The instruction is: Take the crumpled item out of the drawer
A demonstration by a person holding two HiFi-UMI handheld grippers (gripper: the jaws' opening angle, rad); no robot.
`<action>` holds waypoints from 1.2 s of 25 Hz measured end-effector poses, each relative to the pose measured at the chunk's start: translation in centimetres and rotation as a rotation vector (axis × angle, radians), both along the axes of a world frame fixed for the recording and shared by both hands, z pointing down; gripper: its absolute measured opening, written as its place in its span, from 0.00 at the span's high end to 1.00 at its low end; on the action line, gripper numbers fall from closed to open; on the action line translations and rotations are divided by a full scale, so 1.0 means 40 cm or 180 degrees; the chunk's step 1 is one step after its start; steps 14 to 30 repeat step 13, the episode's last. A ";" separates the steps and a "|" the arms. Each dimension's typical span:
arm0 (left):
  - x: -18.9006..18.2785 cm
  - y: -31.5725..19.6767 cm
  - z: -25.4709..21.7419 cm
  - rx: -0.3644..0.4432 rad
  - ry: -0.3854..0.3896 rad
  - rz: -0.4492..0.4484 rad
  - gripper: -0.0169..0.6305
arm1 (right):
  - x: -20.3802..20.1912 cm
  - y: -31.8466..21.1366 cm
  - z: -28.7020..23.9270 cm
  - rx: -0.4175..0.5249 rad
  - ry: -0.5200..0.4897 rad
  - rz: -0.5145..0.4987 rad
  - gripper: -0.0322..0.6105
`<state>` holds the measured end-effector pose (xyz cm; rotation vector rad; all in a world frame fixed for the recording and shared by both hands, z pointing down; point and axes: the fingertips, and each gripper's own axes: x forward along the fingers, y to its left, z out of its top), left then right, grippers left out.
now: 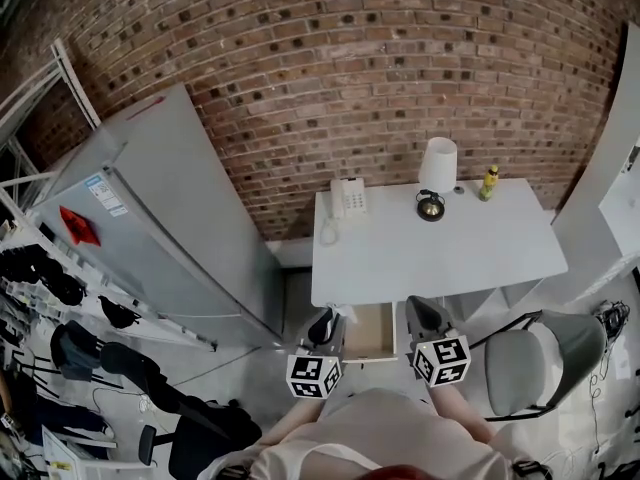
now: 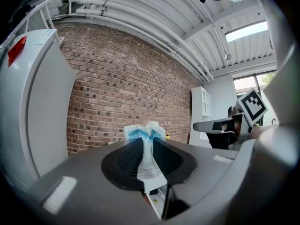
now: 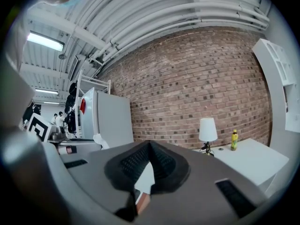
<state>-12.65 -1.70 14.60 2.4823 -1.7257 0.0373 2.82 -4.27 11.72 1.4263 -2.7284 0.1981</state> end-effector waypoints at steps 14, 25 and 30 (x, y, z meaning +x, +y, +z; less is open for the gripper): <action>-0.030 0.008 -0.001 -0.0009 0.0006 -0.0015 0.86 | -0.023 0.006 0.003 0.0002 0.0046 0.0010 0.94; -0.030 0.008 -0.001 -0.0009 0.0006 -0.0015 0.86 | -0.023 0.006 0.003 0.0002 0.0046 0.0010 0.94; -0.030 0.008 -0.001 -0.0009 0.0006 -0.0015 0.86 | -0.023 0.006 0.003 0.0002 0.0046 0.0010 0.94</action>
